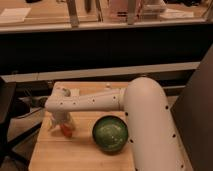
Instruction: Drag the pepper across the table
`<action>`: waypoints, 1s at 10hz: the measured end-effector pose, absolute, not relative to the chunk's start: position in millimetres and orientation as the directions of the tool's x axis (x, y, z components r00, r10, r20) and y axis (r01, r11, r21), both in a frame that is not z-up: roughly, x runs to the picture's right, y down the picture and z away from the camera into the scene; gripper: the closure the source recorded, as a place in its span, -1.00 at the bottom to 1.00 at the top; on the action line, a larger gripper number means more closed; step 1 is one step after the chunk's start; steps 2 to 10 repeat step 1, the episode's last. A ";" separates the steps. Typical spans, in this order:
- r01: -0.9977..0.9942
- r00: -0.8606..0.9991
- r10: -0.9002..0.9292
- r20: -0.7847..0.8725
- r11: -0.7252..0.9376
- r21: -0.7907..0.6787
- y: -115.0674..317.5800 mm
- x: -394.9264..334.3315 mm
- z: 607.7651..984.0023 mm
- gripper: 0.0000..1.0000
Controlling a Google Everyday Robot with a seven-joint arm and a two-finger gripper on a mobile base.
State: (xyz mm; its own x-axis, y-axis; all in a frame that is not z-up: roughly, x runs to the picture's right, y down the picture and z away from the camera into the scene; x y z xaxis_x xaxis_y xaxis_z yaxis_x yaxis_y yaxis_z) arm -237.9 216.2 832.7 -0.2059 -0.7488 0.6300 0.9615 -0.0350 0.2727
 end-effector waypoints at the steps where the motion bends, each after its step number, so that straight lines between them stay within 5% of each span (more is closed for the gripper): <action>1: 0.959 -0.210 -0.749 0.629 -0.033 0.280 222.5 -241.0 837.9 -0.47; 10: 0.959 -0.210 -0.749 0.629 -0.033 0.280 222.5 -241.0 837.9 -0.47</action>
